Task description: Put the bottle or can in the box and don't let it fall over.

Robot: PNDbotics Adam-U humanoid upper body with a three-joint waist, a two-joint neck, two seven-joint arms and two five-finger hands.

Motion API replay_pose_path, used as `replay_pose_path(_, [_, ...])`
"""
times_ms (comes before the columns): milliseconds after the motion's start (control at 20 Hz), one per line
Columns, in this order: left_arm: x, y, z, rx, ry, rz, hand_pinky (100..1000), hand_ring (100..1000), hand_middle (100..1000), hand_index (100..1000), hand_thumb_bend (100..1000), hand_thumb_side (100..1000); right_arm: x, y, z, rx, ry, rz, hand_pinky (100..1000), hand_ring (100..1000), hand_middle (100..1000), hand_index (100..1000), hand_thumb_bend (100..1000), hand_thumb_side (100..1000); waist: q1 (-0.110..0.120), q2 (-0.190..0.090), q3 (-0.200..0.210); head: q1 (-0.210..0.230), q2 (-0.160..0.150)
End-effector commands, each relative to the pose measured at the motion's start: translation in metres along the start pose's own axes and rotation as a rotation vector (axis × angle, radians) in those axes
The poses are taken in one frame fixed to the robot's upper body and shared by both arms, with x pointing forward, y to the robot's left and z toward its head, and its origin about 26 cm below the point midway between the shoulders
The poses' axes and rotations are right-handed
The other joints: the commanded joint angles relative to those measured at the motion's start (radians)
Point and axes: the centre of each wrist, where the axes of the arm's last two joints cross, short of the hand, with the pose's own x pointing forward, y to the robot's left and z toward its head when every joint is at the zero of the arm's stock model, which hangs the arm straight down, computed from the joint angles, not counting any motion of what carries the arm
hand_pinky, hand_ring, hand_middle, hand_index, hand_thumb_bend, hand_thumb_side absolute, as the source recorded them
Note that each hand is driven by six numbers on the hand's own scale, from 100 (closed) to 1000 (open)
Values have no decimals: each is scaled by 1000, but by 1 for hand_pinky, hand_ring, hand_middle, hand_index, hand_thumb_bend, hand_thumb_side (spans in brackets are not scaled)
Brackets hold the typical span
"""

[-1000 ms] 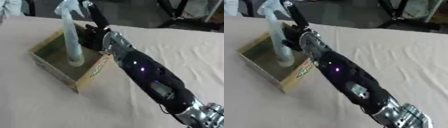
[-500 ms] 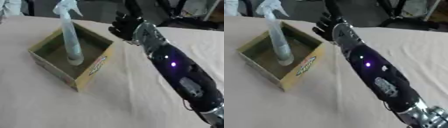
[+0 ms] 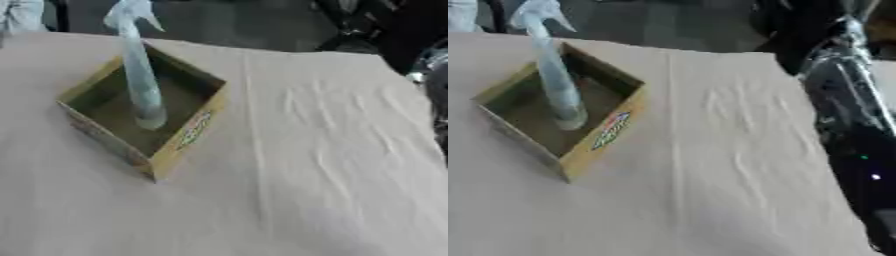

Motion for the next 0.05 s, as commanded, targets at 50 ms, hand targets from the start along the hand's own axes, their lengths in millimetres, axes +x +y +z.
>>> replay_pose_path(50, [9,6,-6,-2,-45,-29,969,889,1000,852,185,845,15,-14,1,-87,-194,134,731,471,722,827,787,197,7,-32,-7,22,5])
